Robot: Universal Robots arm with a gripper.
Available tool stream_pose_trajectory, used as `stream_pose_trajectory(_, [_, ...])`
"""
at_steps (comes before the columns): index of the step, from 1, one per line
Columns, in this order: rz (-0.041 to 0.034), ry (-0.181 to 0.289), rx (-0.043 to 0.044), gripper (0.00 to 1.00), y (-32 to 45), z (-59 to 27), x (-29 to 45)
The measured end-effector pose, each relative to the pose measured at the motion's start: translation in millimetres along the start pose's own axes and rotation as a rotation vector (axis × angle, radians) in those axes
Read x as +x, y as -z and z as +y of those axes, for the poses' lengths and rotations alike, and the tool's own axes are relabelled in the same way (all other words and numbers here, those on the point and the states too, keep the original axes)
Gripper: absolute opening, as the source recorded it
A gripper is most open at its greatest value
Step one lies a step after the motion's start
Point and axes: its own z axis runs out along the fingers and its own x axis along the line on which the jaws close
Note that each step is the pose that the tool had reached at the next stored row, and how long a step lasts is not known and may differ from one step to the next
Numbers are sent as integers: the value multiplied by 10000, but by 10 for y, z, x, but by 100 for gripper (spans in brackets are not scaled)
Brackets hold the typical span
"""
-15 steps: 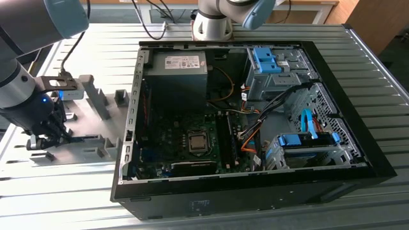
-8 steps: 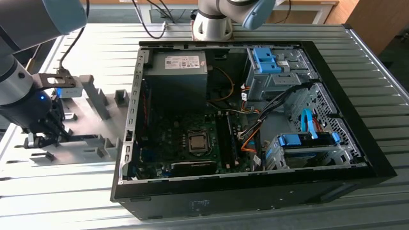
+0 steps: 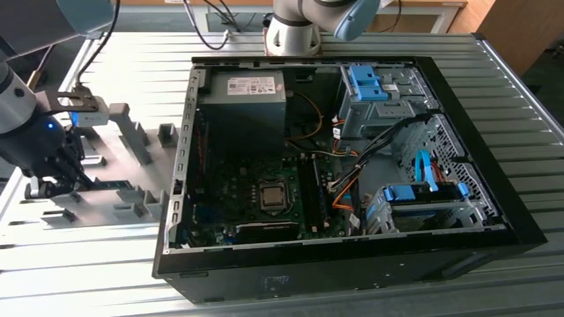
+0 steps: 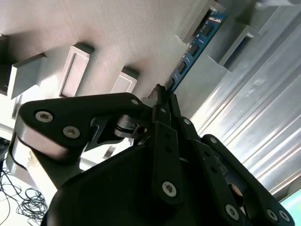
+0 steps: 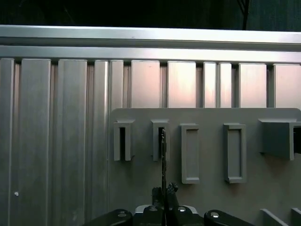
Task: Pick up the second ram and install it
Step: 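Pick up the second ram and move it above second insertion slot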
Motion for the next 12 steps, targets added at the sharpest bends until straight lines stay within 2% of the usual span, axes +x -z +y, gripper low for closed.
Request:
stream_pose_trajectory(8, [1,-7,-2,14,222,0,-8])
stream_pose_trajectory(12, [-1,-7,-3,14,245,-1,-8])
